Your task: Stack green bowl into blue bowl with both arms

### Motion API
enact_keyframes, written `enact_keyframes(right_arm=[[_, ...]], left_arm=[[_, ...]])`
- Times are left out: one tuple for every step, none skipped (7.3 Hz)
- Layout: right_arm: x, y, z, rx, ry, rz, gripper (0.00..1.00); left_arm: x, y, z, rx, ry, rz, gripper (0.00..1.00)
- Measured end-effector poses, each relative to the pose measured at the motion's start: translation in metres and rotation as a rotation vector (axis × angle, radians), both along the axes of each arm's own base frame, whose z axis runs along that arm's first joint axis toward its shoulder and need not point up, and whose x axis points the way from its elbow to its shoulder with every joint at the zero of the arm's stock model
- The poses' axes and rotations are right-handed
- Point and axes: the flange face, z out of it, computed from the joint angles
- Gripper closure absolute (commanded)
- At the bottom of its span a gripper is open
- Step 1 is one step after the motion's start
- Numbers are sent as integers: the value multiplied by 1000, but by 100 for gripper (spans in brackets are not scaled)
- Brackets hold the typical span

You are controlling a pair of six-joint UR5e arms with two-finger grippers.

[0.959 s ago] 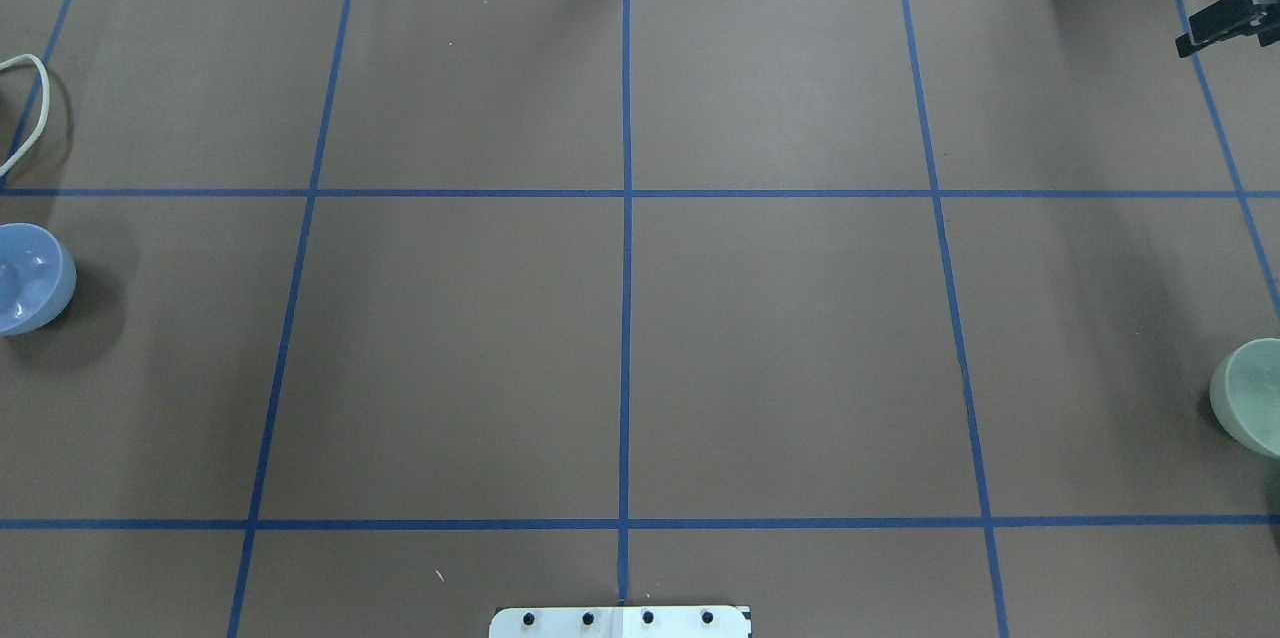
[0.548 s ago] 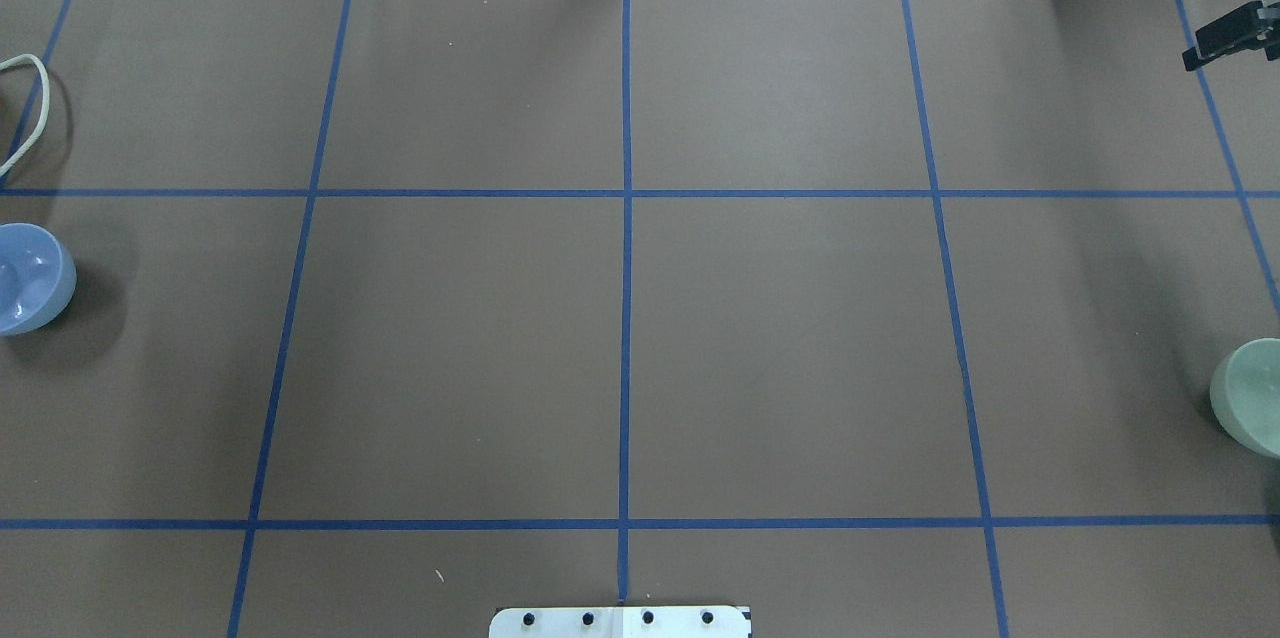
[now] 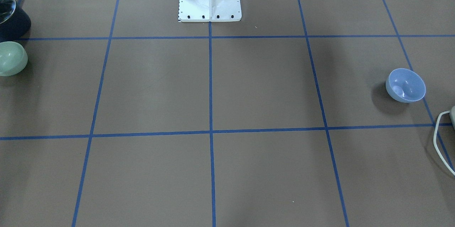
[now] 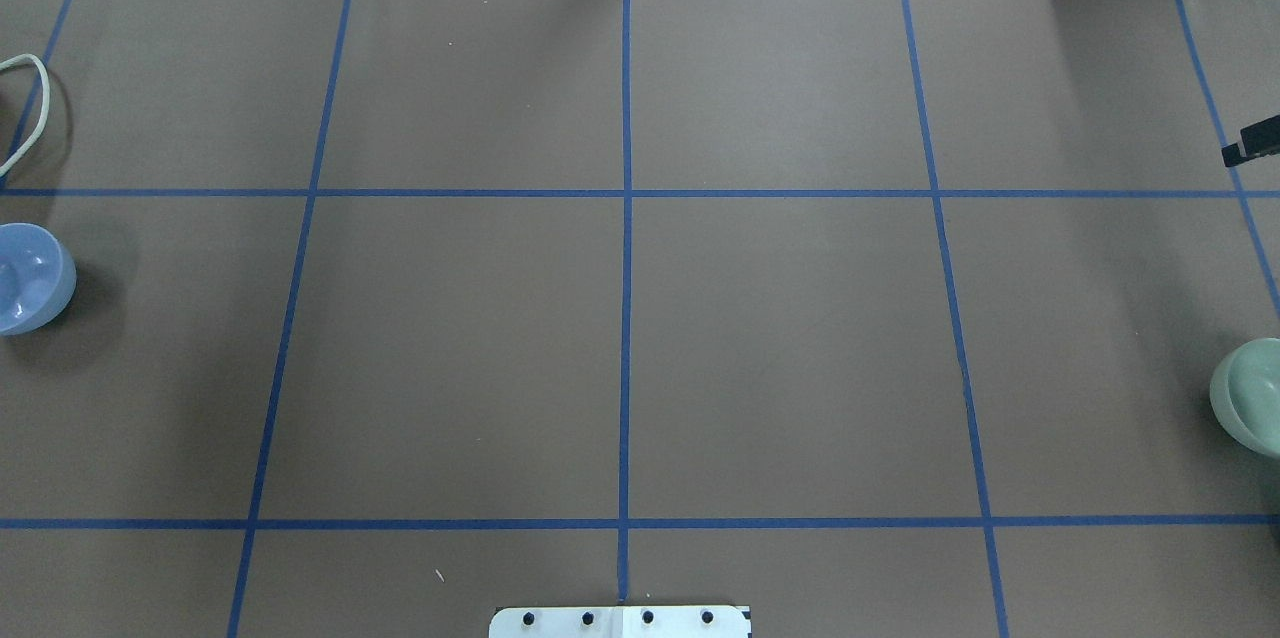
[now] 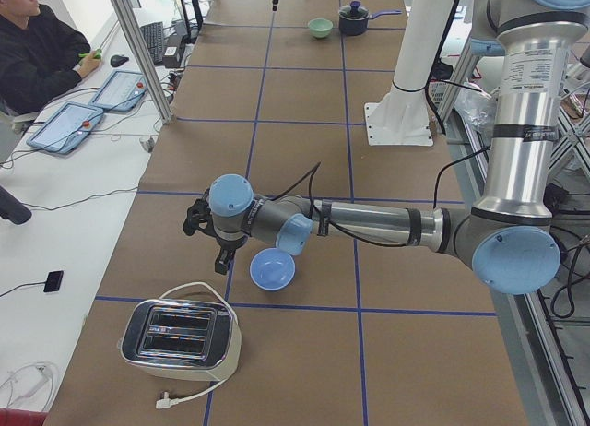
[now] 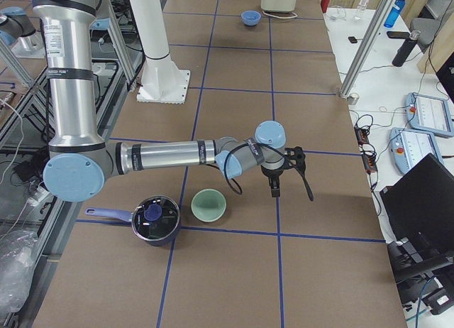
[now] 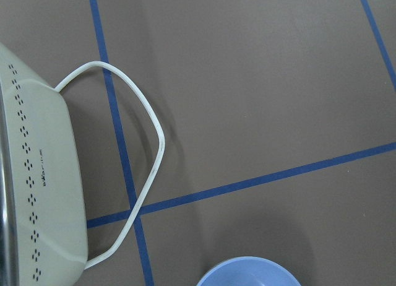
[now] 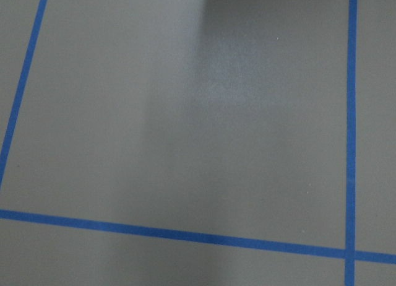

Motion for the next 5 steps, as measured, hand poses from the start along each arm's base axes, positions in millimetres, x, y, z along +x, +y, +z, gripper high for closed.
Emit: enact_keyframes(right_arm=[[5,30,11,-24,-3,-11,0],[10,56,22,-43,-2,-28,0],[14,81,38,-54,8,-57,0],[17,96,52,-56,22,-86,0],[19,104,65,-52,41,-109,0]], left_arm=[[11,-7,7,-5,-1,19,2],[21,-11,13,-7,-2,36,2],[28,-12,17,-10,-3,48,2],[34,-13,20,-10,-11,55,2],[39,-14,24,-7,-28,59,2]])
